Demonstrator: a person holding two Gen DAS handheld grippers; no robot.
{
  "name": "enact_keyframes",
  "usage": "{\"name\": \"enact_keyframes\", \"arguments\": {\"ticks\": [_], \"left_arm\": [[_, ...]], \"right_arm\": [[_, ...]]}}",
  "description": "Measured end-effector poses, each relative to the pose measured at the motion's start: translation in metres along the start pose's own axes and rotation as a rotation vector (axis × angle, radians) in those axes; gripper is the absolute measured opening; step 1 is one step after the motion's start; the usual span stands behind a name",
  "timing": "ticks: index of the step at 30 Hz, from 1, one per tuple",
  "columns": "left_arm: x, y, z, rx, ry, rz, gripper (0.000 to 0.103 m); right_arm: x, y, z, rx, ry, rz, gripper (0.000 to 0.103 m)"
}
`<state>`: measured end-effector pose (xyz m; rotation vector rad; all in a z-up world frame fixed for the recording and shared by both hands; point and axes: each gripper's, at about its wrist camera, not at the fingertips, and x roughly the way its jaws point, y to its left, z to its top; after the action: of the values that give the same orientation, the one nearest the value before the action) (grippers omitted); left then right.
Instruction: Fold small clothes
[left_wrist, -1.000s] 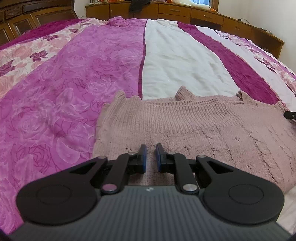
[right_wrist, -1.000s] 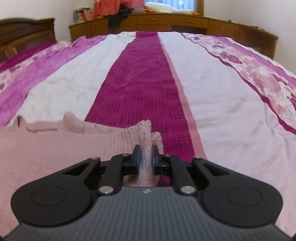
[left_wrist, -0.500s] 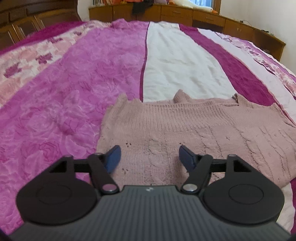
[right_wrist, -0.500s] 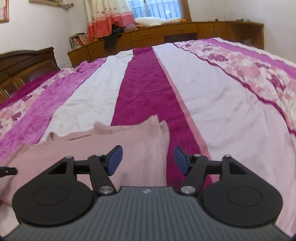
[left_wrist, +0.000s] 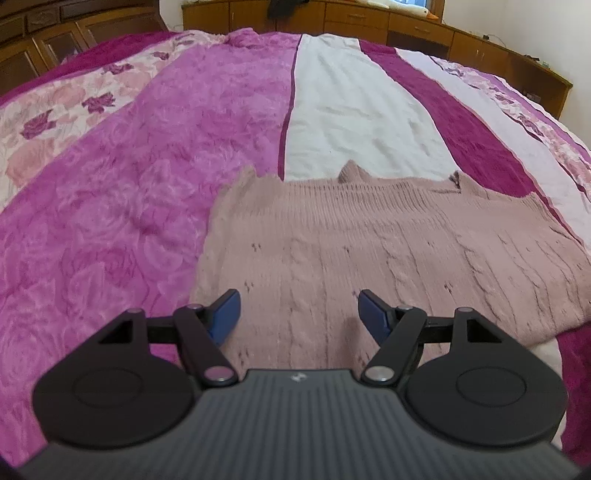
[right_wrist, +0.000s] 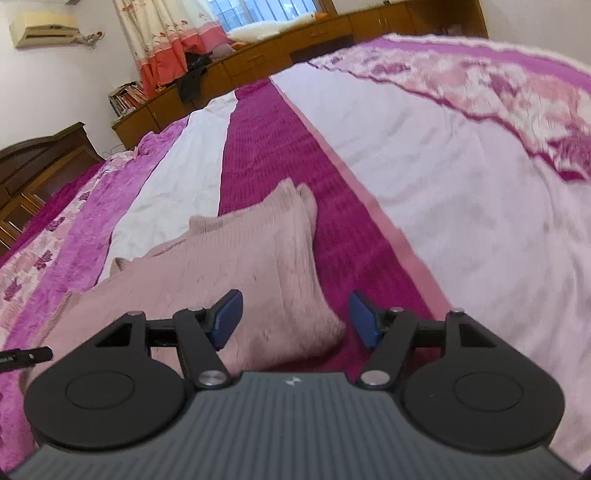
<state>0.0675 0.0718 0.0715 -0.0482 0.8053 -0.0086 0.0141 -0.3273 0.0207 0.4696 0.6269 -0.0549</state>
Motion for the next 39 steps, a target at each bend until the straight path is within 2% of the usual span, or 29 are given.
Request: {"name": "enact_keyframes", "arguments": {"ticks": [9, 14, 23, 39], "left_arm": [[-0.006, -0.009, -0.011, 0.014, 0.034, -0.010, 0.072], [-0.003, -0.014, -0.014, 0.023, 0.055, -0.001, 0.072], [-0.002, -0.018, -0.014, 0.025, 0.061, 0.012, 0.072], [0.000, -0.021, -0.015, 0.028, 0.067, 0.018, 0.072]], "right_arm": [[0.023, -0.013, 0.012, 0.045, 0.099, 0.092, 0.071], [0.034, -0.018, 0.016, 0.086, 0.106, 0.147, 0.077], [0.050, -0.025, 0.025, 0.162, 0.131, 0.238, 0.079], [0.084, -0.021, 0.032, 0.164, 0.177, 0.295, 0.080]]}}
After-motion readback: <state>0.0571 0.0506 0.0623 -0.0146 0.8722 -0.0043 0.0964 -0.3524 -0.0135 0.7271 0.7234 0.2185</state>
